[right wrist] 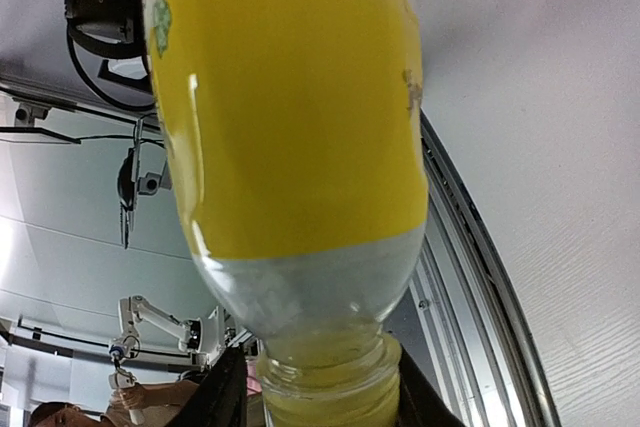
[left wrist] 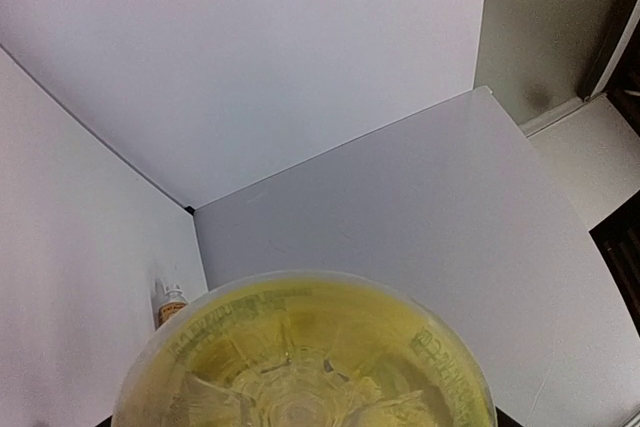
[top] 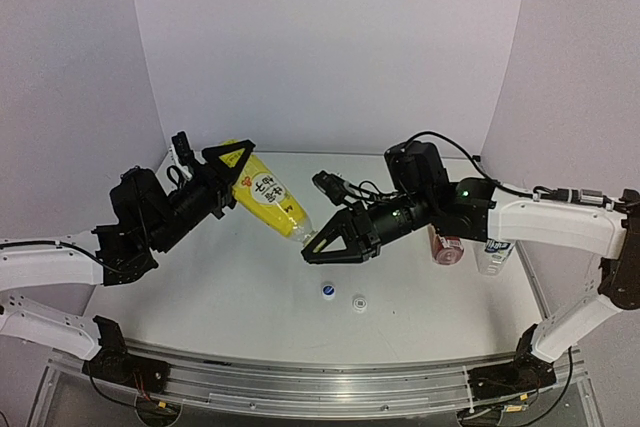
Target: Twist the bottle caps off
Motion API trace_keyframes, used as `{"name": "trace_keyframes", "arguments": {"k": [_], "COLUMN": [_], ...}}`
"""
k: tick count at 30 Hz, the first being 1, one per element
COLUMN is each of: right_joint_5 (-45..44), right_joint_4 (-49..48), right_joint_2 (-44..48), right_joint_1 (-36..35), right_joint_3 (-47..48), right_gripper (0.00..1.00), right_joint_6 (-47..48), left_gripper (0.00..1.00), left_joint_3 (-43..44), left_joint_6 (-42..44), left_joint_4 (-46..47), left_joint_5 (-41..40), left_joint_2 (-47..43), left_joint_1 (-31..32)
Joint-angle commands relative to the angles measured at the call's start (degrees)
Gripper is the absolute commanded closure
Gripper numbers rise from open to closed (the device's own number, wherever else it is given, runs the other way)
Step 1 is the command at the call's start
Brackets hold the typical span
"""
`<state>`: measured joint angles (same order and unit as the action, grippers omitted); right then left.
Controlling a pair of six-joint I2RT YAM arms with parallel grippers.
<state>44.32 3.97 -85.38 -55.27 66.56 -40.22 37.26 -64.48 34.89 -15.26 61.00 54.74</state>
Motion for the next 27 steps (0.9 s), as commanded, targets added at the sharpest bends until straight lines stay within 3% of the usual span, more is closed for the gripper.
{"name": "trace_keyframes", "arguments": {"k": [1, 9, 13, 20, 27], "right_joint_5": [0.1, -3.4, -8.8, -24.7, -50.4], "right_joint_4": [-1.9, -1.3, 4.2, 13.4, 24.3], "right_joint_2": [0.0, -0.2, -0.1, -0.8, -7.1], "right_joint_1": [-0.3, -0.2, -0.2, -1.6, -10.3], "right_joint_3": [-0.1, -0.3, 0.3, 1.3, 8.9], "right_gripper": [0.67, 0.78, 0.81, 0.91, 0.95], "right_joint_6": [0.5, 2.2, 6.2, 14.0, 26.3], "left_gripper": [0.99, 1.0, 1.0, 1.0, 1.0], "left_joint_3": [0.2, 2.0, 4.8, 16.3, 25.7], "left_joint_6": [0.4, 0.8, -0.7, -15.3, -25.3], "left_joint_4": [-1.1, -4.9, -11.0, -37.3, -54.6], "left_joint_5": [-1.3, -1.1, -2.5, -10.8, -10.5], "left_joint_2": [-1.0, 0.0, 1.2, 6.0, 13.5], "left_joint_1": [-0.2, -0.2, -0.2, -0.2, -0.1]}}
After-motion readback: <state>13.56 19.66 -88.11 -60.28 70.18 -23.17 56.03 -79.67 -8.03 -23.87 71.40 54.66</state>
